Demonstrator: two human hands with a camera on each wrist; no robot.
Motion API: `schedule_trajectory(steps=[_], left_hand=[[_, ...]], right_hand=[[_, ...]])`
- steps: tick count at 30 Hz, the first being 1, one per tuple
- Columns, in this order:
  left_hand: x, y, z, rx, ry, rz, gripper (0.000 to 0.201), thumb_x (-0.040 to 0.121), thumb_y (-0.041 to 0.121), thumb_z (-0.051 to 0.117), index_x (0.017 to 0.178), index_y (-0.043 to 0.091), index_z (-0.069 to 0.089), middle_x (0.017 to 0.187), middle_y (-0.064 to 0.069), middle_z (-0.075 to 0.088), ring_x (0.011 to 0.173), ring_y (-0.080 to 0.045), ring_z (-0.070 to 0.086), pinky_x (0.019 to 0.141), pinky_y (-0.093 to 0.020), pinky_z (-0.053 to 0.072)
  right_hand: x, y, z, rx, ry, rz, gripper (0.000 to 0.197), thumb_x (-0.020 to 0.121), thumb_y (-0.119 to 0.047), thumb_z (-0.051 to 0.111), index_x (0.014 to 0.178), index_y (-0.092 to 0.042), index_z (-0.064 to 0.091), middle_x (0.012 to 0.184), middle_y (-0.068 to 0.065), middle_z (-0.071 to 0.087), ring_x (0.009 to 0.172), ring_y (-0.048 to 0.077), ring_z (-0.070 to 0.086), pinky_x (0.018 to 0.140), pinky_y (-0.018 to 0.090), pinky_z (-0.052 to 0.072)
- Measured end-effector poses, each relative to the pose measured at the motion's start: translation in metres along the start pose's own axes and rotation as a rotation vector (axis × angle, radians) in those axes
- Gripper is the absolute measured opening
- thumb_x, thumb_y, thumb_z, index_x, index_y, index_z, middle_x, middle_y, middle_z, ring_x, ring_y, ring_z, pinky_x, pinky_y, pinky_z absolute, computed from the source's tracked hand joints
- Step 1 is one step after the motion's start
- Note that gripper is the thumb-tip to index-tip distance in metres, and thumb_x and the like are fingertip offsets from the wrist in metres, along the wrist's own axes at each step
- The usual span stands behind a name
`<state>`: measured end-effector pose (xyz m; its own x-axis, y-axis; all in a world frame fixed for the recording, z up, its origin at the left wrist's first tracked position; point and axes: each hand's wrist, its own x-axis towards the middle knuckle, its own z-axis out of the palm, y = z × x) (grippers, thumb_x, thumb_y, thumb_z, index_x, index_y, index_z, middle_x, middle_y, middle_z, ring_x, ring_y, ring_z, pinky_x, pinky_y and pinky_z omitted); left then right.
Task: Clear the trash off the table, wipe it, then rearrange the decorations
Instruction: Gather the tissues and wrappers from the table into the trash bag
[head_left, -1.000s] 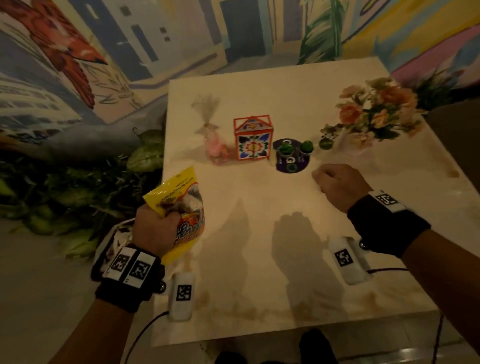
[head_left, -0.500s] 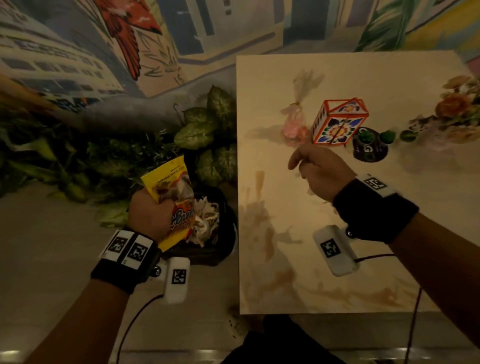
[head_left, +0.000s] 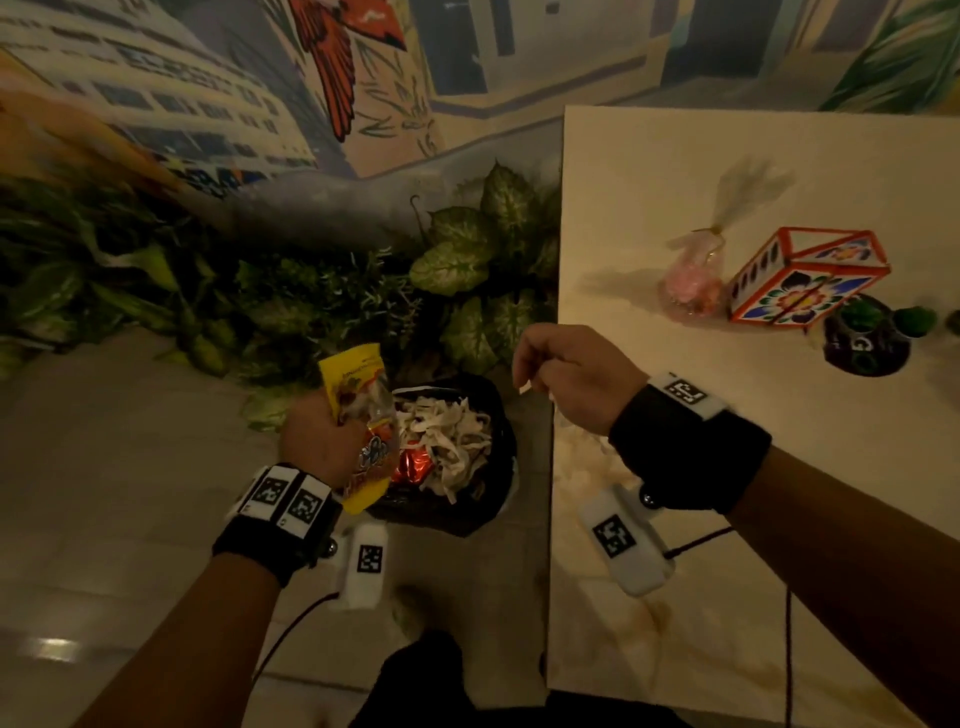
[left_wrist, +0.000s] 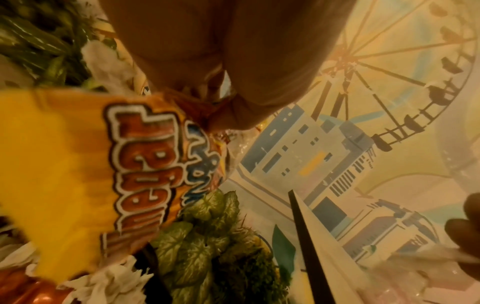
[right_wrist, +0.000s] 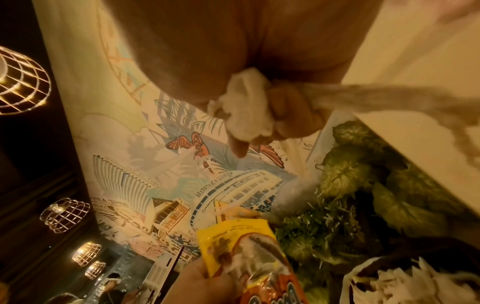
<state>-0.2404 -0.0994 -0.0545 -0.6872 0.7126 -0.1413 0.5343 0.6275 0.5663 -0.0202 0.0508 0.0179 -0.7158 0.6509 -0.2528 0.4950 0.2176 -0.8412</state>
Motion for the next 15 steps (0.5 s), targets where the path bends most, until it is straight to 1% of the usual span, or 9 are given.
schedule_trajectory(steps=[2,4,5,6,8,10,12,13,15], left_hand=[[0.011,-0.011,0.003,-0.015,-0.046,-0.017,0.018,0.086,0.018,0.063,0.101,0.010,0.067,0.099,-0.014,0.068,0.092,-0.032,0.062,0.076,-0.031,0.043],[0.027,-0.024,0.004,-0.055,-0.086,-0.031,0.021,0.083,0.015,0.066,0.104,0.012,0.066,0.098,-0.011,0.068,0.092,-0.031,0.062,0.077,-0.033,0.047],[0.035,-0.029,0.005,-0.060,-0.116,-0.033,0.021,0.083,0.013,0.066,0.103,0.011,0.066,0.096,-0.009,0.067,0.090,-0.029,0.061,0.075,-0.032,0.046],[0.043,-0.034,0.007,-0.062,-0.153,-0.034,0.020,0.084,0.012,0.065,0.103,0.009,0.066,0.092,-0.007,0.065,0.087,-0.026,0.059,0.073,-0.030,0.042],[0.056,-0.048,0.012,-0.058,-0.214,-0.036,0.018,0.085,0.010,0.064,0.102,0.006,0.065,0.089,-0.006,0.062,0.081,-0.022,0.056,0.070,-0.029,0.039],[0.067,-0.064,0.018,-0.054,-0.285,-0.065,0.014,0.084,0.011,0.064,0.097,0.007,0.065,0.088,-0.008,0.061,0.079,-0.023,0.055,0.069,-0.029,0.039],[0.079,-0.078,0.027,-0.105,-0.331,-0.106,0.007,0.084,0.010,0.064,0.090,0.013,0.064,0.085,-0.006,0.061,0.082,-0.025,0.058,0.071,-0.031,0.044],[0.084,-0.085,0.033,-0.127,-0.341,-0.125,0.007,0.084,0.010,0.064,0.089,0.015,0.064,0.085,-0.007,0.061,0.082,-0.025,0.058,0.073,-0.033,0.046],[0.095,-0.097,0.046,-0.119,-0.384,-0.160,0.009,0.085,0.011,0.063,0.094,0.013,0.064,0.092,-0.009,0.063,0.083,-0.022,0.056,0.075,-0.031,0.044]], right_hand=[[0.014,-0.001,0.024,0.020,-0.024,0.010,0.033,0.077,0.007,0.041,0.071,-0.021,0.056,0.072,-0.003,0.055,0.067,0.011,0.050,0.062,0.026,0.040],[0.029,-0.003,0.048,0.023,-0.040,0.023,0.032,0.079,0.007,0.041,0.076,-0.022,0.056,0.082,-0.001,0.058,0.077,0.014,0.053,0.067,0.028,0.043],[0.038,-0.003,0.060,0.028,-0.042,0.051,0.032,0.080,0.007,0.040,0.079,-0.021,0.056,0.086,0.000,0.059,0.079,0.014,0.053,0.066,0.026,0.043],[0.047,-0.002,0.072,0.034,-0.038,0.090,0.031,0.082,0.006,0.040,0.080,-0.021,0.055,0.086,-0.001,0.057,0.077,0.012,0.052,0.063,0.024,0.041],[0.067,0.004,0.096,0.028,-0.024,0.167,0.029,0.083,0.005,0.039,0.080,-0.020,0.054,0.081,-0.004,0.054,0.074,0.013,0.051,0.061,0.024,0.040],[0.084,0.012,0.122,0.046,0.015,0.250,0.030,0.082,0.006,0.040,0.074,-0.020,0.053,0.082,0.000,0.054,0.079,0.020,0.054,0.064,0.028,0.043],[0.099,0.023,0.143,0.088,0.078,0.361,0.032,0.080,0.007,0.040,0.069,-0.020,0.053,0.085,0.005,0.056,0.080,0.023,0.054,0.062,0.029,0.042],[0.105,0.031,0.153,0.110,0.120,0.419,0.031,0.080,0.007,0.039,0.068,-0.019,0.053,0.086,0.006,0.056,0.080,0.023,0.053,0.062,0.029,0.042],[0.118,0.047,0.171,0.136,0.181,0.524,0.029,0.081,0.002,0.040,0.066,-0.021,0.053,0.083,0.005,0.056,0.080,0.024,0.053,0.064,0.029,0.041]])
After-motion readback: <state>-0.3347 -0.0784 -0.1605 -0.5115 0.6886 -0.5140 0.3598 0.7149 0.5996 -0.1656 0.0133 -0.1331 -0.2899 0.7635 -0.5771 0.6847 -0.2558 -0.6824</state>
